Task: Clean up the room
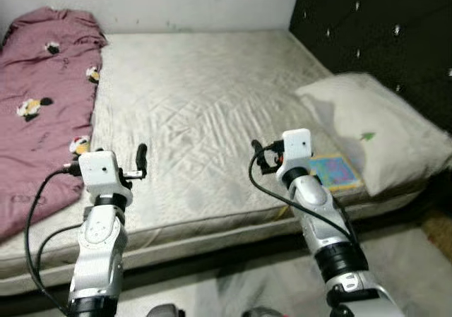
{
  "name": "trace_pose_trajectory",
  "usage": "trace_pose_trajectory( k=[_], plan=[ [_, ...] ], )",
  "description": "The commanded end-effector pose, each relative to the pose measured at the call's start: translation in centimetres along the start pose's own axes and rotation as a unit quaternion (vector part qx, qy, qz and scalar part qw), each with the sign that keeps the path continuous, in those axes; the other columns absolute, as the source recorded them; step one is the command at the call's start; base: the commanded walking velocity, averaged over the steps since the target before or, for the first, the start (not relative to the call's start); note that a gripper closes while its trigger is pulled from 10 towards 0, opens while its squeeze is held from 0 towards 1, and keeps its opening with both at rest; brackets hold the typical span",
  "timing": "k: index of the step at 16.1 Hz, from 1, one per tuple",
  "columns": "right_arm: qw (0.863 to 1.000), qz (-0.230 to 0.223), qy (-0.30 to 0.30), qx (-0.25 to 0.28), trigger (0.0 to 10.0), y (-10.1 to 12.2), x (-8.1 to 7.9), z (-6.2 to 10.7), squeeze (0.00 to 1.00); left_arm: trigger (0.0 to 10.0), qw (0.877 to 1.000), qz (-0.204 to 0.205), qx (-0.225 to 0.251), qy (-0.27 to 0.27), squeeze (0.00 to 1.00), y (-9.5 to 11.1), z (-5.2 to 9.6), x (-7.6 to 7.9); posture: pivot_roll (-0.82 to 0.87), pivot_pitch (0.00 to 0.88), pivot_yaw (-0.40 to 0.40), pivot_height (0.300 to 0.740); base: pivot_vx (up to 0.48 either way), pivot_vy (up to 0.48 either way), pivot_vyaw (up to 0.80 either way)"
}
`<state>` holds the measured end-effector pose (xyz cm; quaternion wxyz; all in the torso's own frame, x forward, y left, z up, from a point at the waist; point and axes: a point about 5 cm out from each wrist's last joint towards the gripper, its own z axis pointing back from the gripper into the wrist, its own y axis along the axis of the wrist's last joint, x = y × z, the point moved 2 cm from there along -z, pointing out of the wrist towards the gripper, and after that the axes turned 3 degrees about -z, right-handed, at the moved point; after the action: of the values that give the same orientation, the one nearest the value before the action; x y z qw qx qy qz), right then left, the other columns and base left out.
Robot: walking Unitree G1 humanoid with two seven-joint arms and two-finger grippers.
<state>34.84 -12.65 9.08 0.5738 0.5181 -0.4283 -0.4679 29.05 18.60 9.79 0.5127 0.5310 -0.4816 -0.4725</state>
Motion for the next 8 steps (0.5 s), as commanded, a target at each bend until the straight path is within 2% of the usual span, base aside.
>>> trace_pose_trajectory(
  k=[1, 5, 8],
  plan=[
    [1.0, -0.003, -0.009, -0.001, 10.0, 0.04, 0.68, 0.05, 0.0, 10.0, 1.0, 0.002, 0.007, -0.019, 0.0, 0.27, 0.06, 0.74, 0.01, 0.0, -0.046, 0.74, 0.0, 0.0, 0.0],
    [1.0, 0.0, -0.009, -0.001, 10.0, 0.1, 0.64, 0.0, 0.0, 10.0, 0.999, 0.006, 0.015, -0.034, 0.0, 0.48, 0.1, 1.09, 0.01, 0.0, -0.049, 0.74, 0.0, 0.0, 0.0],
    [1.0, 0.002, -0.007, -0.002, 10.0, 0.06, 0.67, -0.02, 0.0, 10.0, 0.999, 0.01, 0.017, -0.04, 0.0, 0.5, 0.15, 1.3, 0.01, 0.0, -0.053, 0.74, 0.286, 0.0, 0.0]
  ],
)
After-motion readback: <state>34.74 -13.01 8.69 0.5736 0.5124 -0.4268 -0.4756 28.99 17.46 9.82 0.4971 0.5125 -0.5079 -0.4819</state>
